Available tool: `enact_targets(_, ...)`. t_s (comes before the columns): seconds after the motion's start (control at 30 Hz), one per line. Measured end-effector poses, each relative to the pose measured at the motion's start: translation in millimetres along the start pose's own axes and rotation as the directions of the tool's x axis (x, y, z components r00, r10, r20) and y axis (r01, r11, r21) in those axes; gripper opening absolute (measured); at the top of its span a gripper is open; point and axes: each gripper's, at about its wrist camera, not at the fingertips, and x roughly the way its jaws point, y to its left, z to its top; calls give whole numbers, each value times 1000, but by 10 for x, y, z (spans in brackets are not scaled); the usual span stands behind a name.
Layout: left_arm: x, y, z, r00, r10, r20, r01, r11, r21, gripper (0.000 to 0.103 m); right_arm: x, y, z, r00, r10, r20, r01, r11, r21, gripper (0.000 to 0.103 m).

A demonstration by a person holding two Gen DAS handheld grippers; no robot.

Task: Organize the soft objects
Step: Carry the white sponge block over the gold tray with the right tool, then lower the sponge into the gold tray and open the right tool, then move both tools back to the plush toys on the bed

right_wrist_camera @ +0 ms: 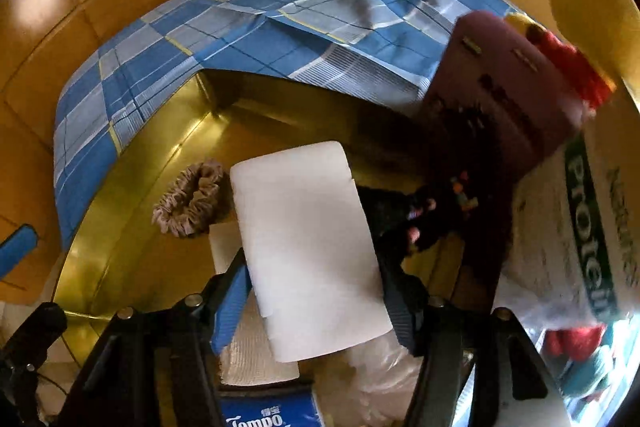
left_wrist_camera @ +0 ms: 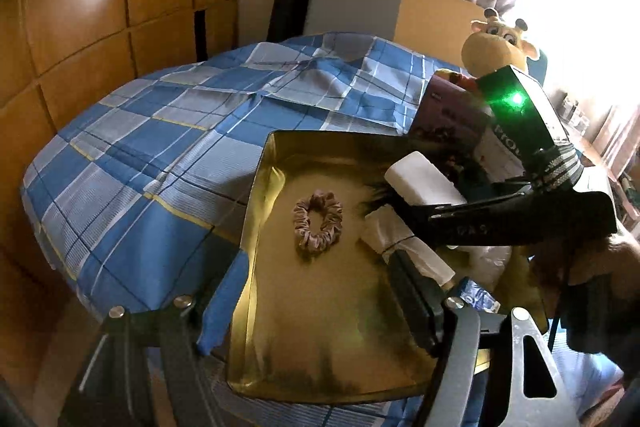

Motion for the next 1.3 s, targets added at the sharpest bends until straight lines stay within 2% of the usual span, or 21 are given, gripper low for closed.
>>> enact_targets(0.27, -70, -63, -30, 1000, -5, 6, 5, 1000, 16, 76, -294, -13, -84, 997, 7, 80, -10, 999, 37, 74)
enact_targets(0.5, -127, -154, -51, 1000, -17, 14, 17, 999, 45, 77, -682, -107, -273, 986, 11, 164, -20, 998, 55, 74)
enact_targets(0.77, -153, -345, -77, 999, -41, 10, 40, 995, 96, 77, -1090, -397, -696, 970, -22, 243, 3, 997, 77, 74)
enact_targets(0.97, -173, -546, -99, 998, -55, 9, 53, 987, 155, 77, -1313, -794, -1018, 959, -86, 271, 42, 986, 164, 74)
enact_targets(1.1, -190, -688, -97, 998, -67, 9, 64, 979, 194, 77, -1458, -1160, -1242, 948, -156, 278, 86, 965, 248, 74)
enact_targets(1.23, -213, -869, -88, 996, -83, 11, 78, 967, 242, 77, -1576, -1655, -1527, 924, -271, 269, 158, 913, 377, 74)
enact_targets(1.3, -219, -974, -84, 996, -92, 11, 86, 960, 265, 77, -1611, -1920, -1679, 912, -323, 254, 183, 873, 453, 74)
